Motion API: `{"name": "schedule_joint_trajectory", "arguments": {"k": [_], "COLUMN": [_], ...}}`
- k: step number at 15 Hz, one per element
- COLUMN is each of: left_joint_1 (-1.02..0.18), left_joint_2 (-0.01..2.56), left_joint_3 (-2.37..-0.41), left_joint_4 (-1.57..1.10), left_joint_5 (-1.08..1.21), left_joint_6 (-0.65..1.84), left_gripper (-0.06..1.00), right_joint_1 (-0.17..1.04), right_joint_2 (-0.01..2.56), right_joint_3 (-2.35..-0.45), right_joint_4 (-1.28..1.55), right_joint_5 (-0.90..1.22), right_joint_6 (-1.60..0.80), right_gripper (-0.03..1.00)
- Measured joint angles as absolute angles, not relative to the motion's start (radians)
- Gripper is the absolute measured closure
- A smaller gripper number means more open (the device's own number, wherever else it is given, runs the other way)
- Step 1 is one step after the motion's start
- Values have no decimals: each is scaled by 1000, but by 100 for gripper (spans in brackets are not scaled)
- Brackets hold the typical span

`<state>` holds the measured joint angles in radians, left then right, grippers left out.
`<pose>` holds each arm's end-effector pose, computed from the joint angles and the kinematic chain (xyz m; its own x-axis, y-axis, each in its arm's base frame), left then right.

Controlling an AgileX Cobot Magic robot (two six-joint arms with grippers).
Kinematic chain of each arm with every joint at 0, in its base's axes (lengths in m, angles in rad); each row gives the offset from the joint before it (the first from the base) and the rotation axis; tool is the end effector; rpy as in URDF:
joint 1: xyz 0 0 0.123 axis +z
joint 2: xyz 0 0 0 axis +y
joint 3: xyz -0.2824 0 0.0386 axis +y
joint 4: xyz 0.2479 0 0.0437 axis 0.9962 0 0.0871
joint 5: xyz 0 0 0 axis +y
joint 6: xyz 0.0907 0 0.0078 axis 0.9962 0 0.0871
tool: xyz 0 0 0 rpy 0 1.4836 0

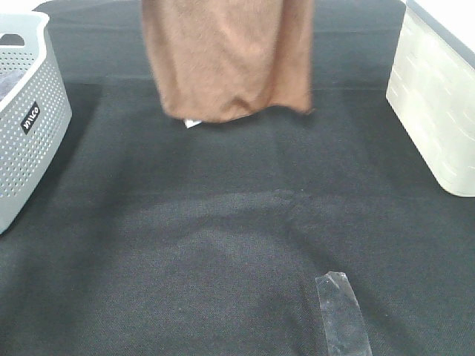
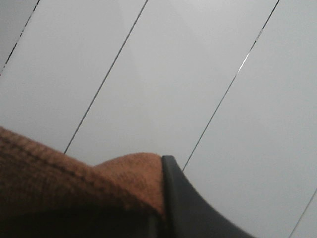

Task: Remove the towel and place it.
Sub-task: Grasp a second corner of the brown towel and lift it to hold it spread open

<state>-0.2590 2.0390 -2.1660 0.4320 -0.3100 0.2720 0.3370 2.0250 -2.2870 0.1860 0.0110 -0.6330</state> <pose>0.4626 -0.1346 0.4753 0.5865 0.4943 -0.6416 -0.0114 0.7971 0.6037 0.4460 0.1565 0.4964 0.4262 -0.3087 -0.8503 -0.1644 0.8979 -0.4084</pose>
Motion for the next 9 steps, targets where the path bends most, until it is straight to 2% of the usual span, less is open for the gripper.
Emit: {"name": "schedule_joint_trajectory", "arguments": {"k": [2,4,6,9], "left_joint_1": [-234,-226,-225,-225], "left_joint_2": [2091,2185,2323,2434], "left_joint_3": [-2187,-2289,-2519,-2723], "left_joint_4": [390,372,374,384], "left_joint_5": [-384,-393,-361,-284], "left_joint_6": [272,274,275,306], "left_gripper": [94,94,94,94], "right_joint_1": [337,333,313,295], "right_joint_2": [2079,2139,2193,2216], "right_joint_3": [-2343,-2391,-2425,-2429], "right_joint_4": [214,257,311,325], "right_joint_5": [-9,-36,-53,-73], "right_joint_6": [-630,-624,-601,-533], "right_gripper": [96,96,96,96]}}
